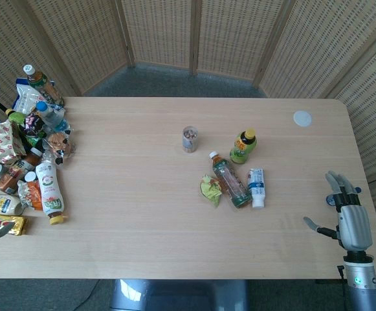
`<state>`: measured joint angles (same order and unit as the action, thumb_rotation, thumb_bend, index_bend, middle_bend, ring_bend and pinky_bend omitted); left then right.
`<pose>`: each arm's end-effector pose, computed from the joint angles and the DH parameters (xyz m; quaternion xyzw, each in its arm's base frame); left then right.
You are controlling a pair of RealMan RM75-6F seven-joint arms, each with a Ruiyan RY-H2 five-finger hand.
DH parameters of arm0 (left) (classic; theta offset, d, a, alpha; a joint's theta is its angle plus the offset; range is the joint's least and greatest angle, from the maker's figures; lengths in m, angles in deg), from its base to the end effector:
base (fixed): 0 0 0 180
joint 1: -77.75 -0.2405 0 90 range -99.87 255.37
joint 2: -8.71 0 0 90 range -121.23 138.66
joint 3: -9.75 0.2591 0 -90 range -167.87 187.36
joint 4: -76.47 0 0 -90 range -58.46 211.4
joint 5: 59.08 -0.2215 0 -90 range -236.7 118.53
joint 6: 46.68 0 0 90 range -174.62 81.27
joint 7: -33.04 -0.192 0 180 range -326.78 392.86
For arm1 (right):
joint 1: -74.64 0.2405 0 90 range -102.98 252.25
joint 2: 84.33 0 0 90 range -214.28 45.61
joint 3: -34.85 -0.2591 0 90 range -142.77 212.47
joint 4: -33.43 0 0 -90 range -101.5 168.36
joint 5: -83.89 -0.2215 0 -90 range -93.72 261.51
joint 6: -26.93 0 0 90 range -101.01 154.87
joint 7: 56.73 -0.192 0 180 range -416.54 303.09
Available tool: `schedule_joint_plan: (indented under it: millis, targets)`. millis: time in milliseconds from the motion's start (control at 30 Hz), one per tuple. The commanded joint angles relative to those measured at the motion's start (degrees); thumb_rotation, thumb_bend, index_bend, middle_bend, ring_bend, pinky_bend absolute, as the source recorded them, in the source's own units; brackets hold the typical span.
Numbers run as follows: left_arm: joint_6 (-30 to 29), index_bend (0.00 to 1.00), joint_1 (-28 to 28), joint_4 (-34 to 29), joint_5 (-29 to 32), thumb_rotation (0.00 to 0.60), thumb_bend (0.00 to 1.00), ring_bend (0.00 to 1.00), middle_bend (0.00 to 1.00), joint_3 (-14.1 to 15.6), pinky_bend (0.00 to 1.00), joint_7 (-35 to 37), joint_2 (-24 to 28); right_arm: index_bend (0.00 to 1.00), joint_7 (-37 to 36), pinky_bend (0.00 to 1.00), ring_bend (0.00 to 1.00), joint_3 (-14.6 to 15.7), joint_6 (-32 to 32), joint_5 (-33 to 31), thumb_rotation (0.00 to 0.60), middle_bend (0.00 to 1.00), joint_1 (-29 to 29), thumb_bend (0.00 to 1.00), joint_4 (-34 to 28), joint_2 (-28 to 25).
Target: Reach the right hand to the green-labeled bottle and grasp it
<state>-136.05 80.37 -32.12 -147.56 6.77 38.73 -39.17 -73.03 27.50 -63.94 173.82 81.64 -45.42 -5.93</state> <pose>-0.2697 0.2153 0.2189 -0.5705 -0.3937 -0.4396 0.5712 -0.3042 -0.2568 0.1169 0.5215 -0.3977 0.5438 0.5235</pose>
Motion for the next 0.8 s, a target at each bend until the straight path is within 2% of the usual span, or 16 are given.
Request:
schedule_joint_plan:
  millis: [33,267,400,633,800]
  targets:
    - [-0.21,0.0,-0.1,0.03,-0.01,0.6,0.0,0.0,0.0,-0.03,0.0,0.14,0.1,0.0,0.13,0.0,0.0,0.13,-0.02,0.03,0.6,0.0,0.03,0.0,0.08,0.11]
    - [-0.8,0.0,-0.35,-0.03,0.04,0.6,0.0,0.0,0.0,-0.15,0.0,0.7,0.4,0.0,-0.93,0.0,0.0,0.27,0.8,-0.46,0.6,0.0,0.42,0.0,0.24,0.44]
    - [-0.18,0.0,-0.11,0.35,0.79,0.6,0.0,0.0,0.0,-0.28,0.0,0.68,0.24,0.0,-5.06,0.0,0.0,-0.87,4.29,-2.42,0.6,0.0,2.31,0.0,-1.2,0.96]
    - [0.74,0.0,0.42,0.89,2.18,0.6,0.0,0.0,0.0,-0.73,0.0,-0.03,-0.41,0.0,-10.95,0.0,0.0,-7.38,17.32,-11.32,0.6,0.0,10.22,0.0,-0.02,3.06]
    - [1.27,0.0,0.64,1.43,3.45,0.6,0.0,0.0,0.0,-1.06,0.0,-0.45,-0.81,0.0,-10.91,0.0,0.0,-11.79,23.74,-17.55,0.6,0.0,14.96,0.0,2.53,5.24]
